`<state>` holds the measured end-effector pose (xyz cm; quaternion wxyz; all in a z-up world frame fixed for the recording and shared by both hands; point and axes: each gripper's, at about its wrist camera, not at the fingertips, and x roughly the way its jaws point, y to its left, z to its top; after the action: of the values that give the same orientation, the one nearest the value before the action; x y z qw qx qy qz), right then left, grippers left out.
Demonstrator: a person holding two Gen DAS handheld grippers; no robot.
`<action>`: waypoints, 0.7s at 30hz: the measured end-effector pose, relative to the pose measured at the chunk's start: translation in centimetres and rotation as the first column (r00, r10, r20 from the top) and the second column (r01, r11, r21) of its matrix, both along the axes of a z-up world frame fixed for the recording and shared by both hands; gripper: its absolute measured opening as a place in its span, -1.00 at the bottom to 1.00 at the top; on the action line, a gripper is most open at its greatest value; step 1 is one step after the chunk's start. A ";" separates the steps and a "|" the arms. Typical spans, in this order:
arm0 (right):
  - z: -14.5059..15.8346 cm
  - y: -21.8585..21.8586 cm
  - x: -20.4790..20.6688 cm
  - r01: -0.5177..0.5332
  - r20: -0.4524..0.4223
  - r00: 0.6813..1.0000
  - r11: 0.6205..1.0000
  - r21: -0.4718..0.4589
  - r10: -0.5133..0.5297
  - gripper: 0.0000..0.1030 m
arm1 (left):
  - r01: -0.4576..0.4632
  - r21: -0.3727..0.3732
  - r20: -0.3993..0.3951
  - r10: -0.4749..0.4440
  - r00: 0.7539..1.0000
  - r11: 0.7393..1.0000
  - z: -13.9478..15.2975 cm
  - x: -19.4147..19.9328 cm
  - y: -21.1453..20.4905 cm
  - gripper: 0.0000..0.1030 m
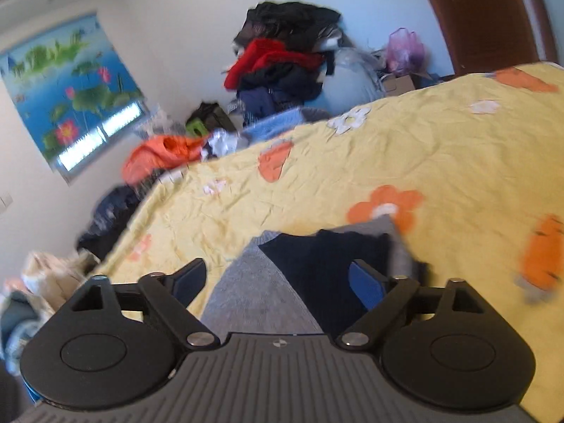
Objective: Fold small clothes
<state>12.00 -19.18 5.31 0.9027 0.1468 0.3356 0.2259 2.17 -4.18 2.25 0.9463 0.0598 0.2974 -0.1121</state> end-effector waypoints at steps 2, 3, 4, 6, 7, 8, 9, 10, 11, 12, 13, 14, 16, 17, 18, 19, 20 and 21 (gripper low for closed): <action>-1.7 1.9 1.2 -0.023 -0.023 1.000 0.992 -0.125 0.020 0.69 | -0.010 0.040 -0.026 0.011 1.000 0.999 -1.8 0.6 -0.6 0.59; -2.9 2.3 1.6 -0.039 -0.050 0.998 0.980 -0.195 0.030 0.67 | -0.007 0.055 -0.006 0.008 1.000 0.998 -2.4 0.3 -0.7 0.60; -3.6 2.5 1.2 -0.043 -0.014 0.999 0.968 -0.247 0.041 0.67 | 0.004 0.057 0.006 -0.004 1.000 0.998 -2.8 0.0 -0.6 0.60; -4.2 2.2 0.3 -0.058 0.033 0.997 0.962 -0.268 0.070 0.67 | 0.023 0.096 0.031 -0.026 0.999 0.995 -3.5 -0.6 -0.7 0.60; -4.2 2.0 0.1 -0.058 0.034 0.997 0.965 -0.257 0.069 0.67 | 0.031 0.108 0.041 -0.035 0.999 0.994 -3.7 -0.7 -0.8 0.61; -4.1 2.0 0.1 -0.063 0.032 0.997 0.962 -0.265 0.074 0.67 | 0.035 0.108 0.043 -0.040 0.998 0.994 -3.8 -0.6 -0.8 0.61; -3.9 2.2 0.1 -0.067 0.024 0.997 0.957 -0.281 0.076 0.67 | 0.041 0.105 0.041 -0.045 0.998 0.994 -3.7 -0.3 -0.8 0.61; -3.7 2.5 0.2 -0.065 0.014 0.997 0.952 -0.298 0.072 0.67 | 0.048 0.106 0.039 -0.053 0.998 0.993 -3.5 -0.4 -0.6 0.62; -3.3 2.9 0.2 -0.055 0.009 0.998 0.950 -0.308 0.060 0.64 | 0.049 0.104 0.039 -0.053 0.998 0.993 -3.1 -0.6 -0.4 0.63; -2.7 2.8 -0.3 -0.031 0.014 0.999 0.952 -0.304 0.037 0.59 | 0.038 0.085 0.039 -0.042 0.998 0.996 -2.5 -1.4 -0.1 0.63; -2.0 2.5 -0.9 0.000 0.026 1.000 0.958 -0.285 0.008 0.55 | 0.032 0.043 0.041 -0.034 0.999 0.999 -1.9 -2.0 0.4 0.63; -1.5 2.0 -2.0 0.015 0.049 0.999 0.968 -0.249 -0.003 0.56 | 0.037 -0.009 0.040 -0.037 0.999 0.999 -1.5 -2.6 1.0 0.63; -1.3 1.7 -3.5 0.000 0.070 0.997 0.978 -0.207 0.015 0.69 | 0.056 -0.063 0.016 -0.056 0.998 0.996 -1.4 -3.4 1.3 0.63; -2.1 1.9 -3.7 -0.017 0.048 0.998 0.974 -0.228 0.028 0.73 | 0.059 -0.046 -0.008 -0.059 0.998 0.997 -2.0 -3.4 1.0 0.63; -3.2 2.2 -3.6 -0.034 0.021 0.999 0.963 -0.268 0.041 0.74 | 0.053 -0.006 -0.035 -0.053 0.998 0.999 -3.0 -3.1 0.5 0.64; -4.0 2.4 -3.9 -0.039 0.069 0.996 0.951 -0.306 0.063 0.77 | 0.044 0.028 -0.031 -0.043 0.999 0.999 -3.8 -2.9 0.3 0.73; -4.0 2.5 -4.1 -0.048 0.078 0.994 0.944 -0.327 0.078 0.77 | 0.036 0.025 -0.025 -0.036 0.999 0.999 -3.8 -2.9 0.4 0.76; -3.6 2.4 -4.3 -0.039 0.067 0.996 0.945 -0.324 0.064 0.76 | 0.019 0.013 -0.036 -0.018 0.999 1.000 -3.4 -2.9 0.6 0.76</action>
<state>7.74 -16.81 1.70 0.9205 -0.0202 0.3368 0.1971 -0.77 -3.56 -1.20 0.9393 0.0669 0.3144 -0.1198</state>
